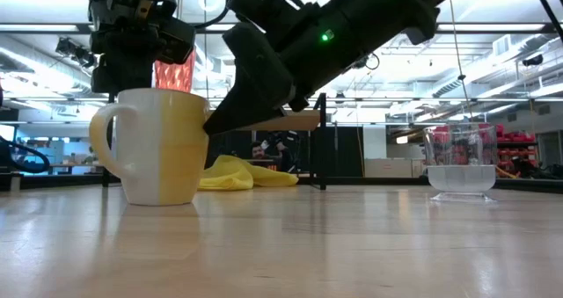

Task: Stack small to large cups/mugs on shelf
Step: Put the yellow mug on the shelf

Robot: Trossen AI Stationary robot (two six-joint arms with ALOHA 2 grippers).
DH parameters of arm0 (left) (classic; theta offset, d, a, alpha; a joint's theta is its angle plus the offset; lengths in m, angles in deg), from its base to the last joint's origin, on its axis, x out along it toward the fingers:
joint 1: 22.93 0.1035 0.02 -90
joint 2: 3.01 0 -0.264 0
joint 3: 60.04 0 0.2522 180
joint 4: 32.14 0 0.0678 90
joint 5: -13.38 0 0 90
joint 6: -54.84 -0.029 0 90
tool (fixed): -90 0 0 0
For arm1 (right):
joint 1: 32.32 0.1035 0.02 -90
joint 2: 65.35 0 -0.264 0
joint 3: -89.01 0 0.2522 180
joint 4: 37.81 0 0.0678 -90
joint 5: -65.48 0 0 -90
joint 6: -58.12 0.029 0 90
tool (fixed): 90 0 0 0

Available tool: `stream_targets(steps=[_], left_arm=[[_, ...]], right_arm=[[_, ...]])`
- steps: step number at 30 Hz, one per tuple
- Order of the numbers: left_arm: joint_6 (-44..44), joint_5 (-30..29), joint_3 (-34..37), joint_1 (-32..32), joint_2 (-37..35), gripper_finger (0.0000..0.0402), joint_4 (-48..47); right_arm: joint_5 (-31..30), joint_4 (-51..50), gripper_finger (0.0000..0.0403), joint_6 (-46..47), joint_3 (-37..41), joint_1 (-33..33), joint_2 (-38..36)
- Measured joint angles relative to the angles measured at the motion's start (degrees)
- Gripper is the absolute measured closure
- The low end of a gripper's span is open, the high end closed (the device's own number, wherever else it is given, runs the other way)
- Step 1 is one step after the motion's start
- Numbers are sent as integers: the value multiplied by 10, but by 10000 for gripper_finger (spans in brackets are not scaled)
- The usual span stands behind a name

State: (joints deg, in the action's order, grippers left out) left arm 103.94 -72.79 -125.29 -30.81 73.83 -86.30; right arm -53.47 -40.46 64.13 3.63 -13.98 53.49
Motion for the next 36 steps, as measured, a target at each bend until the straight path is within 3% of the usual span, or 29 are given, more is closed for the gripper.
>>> stream_targets(steps=[7,14,25,36], left_arm=[[-1,-1,0,0,0,300,0],[-3,-1,0,0,0,298,3],[-10,-5,0,1,0,299,18],[-5,1,0,-1,-1,301,11]], right_arm=[[0,-7,372,24,0,24,0],[1,57,372,-2,0,55,0],[99,86,387,-19,0,-16,0],[85,53,391,-17,-1,-26,-1]])
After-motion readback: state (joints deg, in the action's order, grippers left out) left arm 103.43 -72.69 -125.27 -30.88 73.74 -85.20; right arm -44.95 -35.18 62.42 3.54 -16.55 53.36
